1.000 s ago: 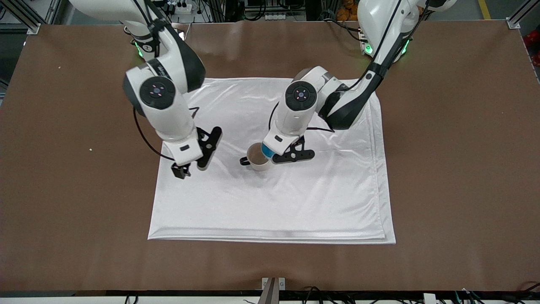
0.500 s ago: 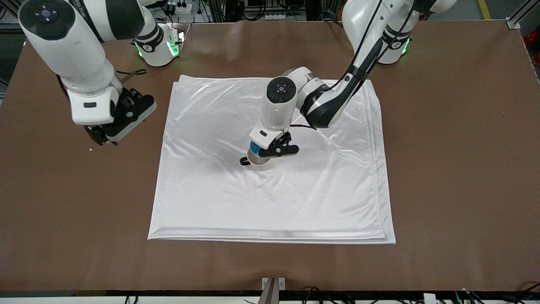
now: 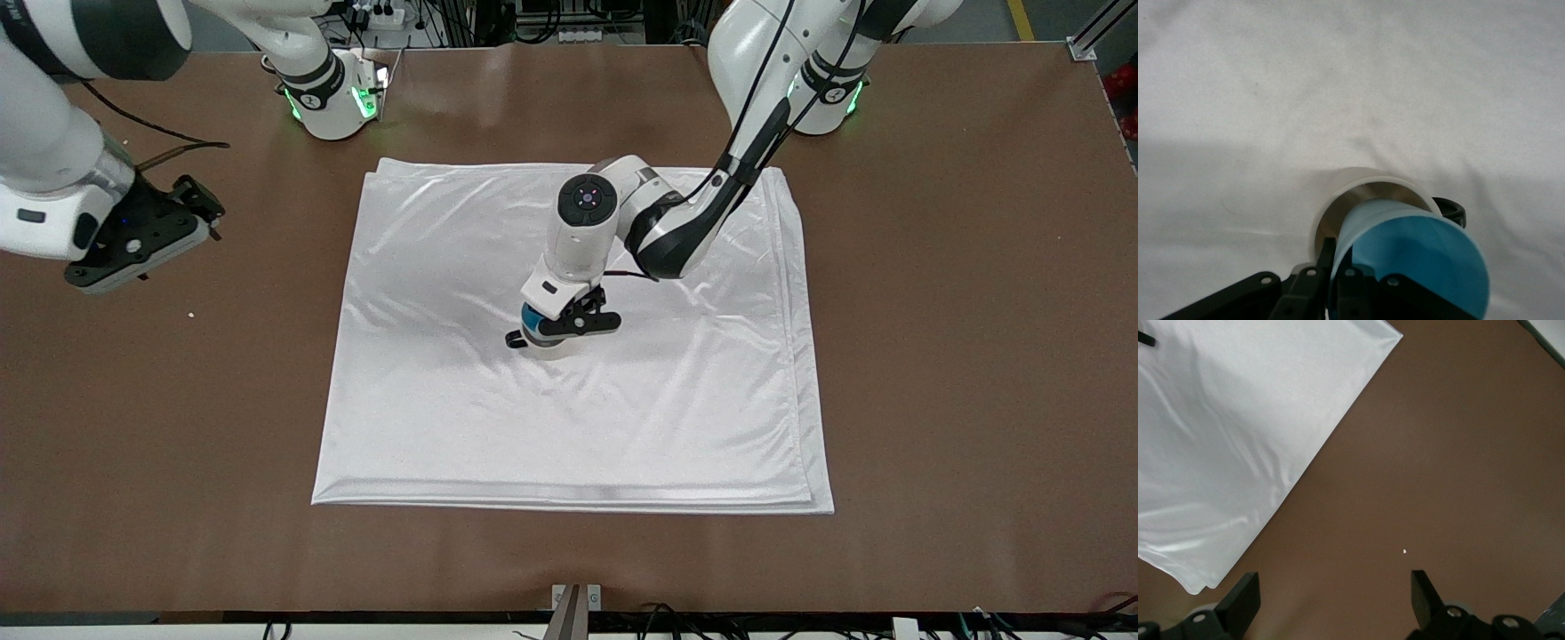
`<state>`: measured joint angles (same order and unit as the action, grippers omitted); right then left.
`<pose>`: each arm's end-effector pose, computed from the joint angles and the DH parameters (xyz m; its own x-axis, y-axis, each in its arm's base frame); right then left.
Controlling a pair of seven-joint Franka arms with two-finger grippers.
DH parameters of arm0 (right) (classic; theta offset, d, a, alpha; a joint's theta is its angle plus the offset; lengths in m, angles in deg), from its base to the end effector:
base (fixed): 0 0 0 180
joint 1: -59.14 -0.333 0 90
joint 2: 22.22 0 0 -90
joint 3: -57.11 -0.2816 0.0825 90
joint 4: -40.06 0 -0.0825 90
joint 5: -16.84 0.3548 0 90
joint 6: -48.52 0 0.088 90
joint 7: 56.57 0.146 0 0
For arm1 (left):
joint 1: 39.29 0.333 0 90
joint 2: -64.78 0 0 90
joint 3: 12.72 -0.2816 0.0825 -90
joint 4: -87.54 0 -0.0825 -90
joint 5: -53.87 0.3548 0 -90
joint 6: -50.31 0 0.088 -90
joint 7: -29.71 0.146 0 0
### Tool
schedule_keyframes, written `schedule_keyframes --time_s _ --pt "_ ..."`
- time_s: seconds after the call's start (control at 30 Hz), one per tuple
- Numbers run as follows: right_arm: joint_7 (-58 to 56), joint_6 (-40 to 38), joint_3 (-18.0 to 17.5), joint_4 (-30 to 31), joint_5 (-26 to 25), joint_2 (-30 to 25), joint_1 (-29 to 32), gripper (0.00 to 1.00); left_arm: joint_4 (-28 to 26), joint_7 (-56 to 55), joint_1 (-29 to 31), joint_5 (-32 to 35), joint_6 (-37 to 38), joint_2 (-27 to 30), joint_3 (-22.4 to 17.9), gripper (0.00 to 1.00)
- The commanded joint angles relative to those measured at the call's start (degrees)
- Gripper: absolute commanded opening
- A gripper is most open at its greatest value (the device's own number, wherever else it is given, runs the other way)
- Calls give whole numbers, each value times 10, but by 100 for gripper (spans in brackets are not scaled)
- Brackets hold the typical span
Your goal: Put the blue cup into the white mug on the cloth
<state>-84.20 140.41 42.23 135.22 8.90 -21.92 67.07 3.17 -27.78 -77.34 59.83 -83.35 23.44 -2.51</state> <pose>0.5224 0.0435 0.5128 0.8156 0.5664 -0.1184 0.5769 -0.8116 0.0917 0.4774 -0.5019 0.2233 0.9872 0.1504 0.0537 0.1414 -0.9794 0.1442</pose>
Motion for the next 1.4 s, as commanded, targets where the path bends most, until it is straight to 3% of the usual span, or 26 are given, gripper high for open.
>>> schedule_keyframes --time_s 0.0,0.33,0.37,0.4,0.47,0.5,0.63,1.07,1.17,1.3,1.37 --pt "29 -18 -7 -15 15 -7 34 100 6 -28 -30 20 -13 -9 -26 0" --pt "212 -7 -8 -35 16 1 42 100 6 -27 -34 19 -14 -16 -34 0" --pt "215 -9 -8 -34 16 0 40 100 6 -28 -34 18 -14 -16 -34 7" --pt "215 -10 -9 -35 15 -1 39 100 6 -28 -33 18 -14 -16 -34 26" --pt "218 -9 -9 -37 17 -1 40 100 6 -22 -34 20 -14 -16 -35 92" --pt "222 -8 -9 -37 19 0 42 100 6 -21 -35 20 -14 -16 -38 100" --pt "231 -7 -7 -38 41 -1 42 100 6 -25 -36 27 -13 -9 -39 100" --pt "245 3 -3 -35 45 -1 50 100 6 -25 -30 26 -2 28 -38 100" --pt "245 3 26 -35 45 -2 28 100 5 -23 -26 27 7 37 -39 100" --pt "245 3 101 -32 46 -4 -33 100 5 -20 -20 27 16 39 -40 100" --pt "245 3 114 -29 59 -6 -42 100 4 -14 -8 28 19 43 -41 100"
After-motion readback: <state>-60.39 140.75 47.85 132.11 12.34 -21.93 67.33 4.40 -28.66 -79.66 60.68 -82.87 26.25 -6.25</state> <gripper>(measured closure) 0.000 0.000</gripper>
